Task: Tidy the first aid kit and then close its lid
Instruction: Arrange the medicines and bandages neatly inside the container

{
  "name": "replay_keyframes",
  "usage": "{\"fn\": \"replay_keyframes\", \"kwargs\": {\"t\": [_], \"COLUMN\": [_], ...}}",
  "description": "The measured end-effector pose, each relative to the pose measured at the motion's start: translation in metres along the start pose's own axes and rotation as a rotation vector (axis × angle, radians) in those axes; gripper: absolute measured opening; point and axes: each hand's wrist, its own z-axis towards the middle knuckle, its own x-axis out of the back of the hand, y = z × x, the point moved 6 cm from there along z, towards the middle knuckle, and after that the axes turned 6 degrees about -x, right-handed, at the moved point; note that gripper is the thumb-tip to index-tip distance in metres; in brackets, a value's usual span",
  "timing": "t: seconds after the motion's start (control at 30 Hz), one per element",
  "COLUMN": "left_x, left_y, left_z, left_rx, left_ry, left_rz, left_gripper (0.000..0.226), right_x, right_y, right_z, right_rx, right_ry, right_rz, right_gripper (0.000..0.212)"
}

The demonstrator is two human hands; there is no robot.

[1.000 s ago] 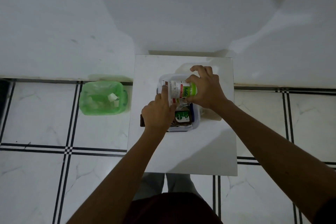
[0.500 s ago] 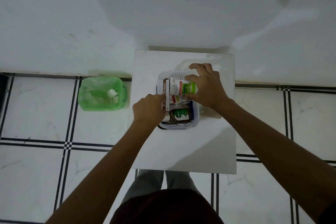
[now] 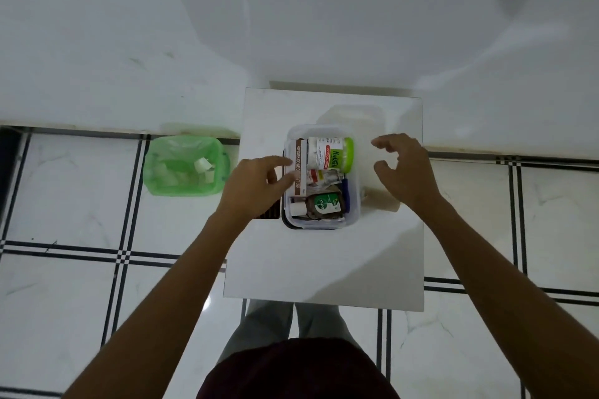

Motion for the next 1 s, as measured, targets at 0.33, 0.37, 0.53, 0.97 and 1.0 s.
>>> {"fn": "replay_keyframes", "kwargs": {"t": [0.33, 0.37, 0.53, 0.97, 1.0], "left_x": [-0.058, -0.062, -0.074, -0.031, -0.021], "left_y": [-0.077, -0.08, -0.085, -0.081, -0.076], "left_z": [-0.041, -0.04, -0.035, -0.038, -0.038], "left_rx": [-0.013, 0.0, 0.045, 0.147, 0.137], "left_ry": [-0.097, -0.119, -0.122, 0.041, 0.082], "left_rz": [0.157, 0.179, 0.243, 0.167, 0.167], "left_gripper": [0.066, 0.072, 0.067, 0.05, 0.05], "right_x": [-0.035, -0.038, -0.047, 0.015, 0.016], "right_y": [0.049, 0.049, 0.053, 0.006, -0.008], "right_z": [-0.024, -0.024, -0.028, -0.042, -0.041], "right_rx": [-0.09, -0.084, -0.065, -0.046, 0.012], "right_ry": [-0.295, -0.301, -0.341, 0.05, 0.037], "right_rz": [-0.467, -0.476, -0.478, -0.109, -0.097], "right_gripper": [0.054, 0.055, 0.055, 0.046, 0.046]}}
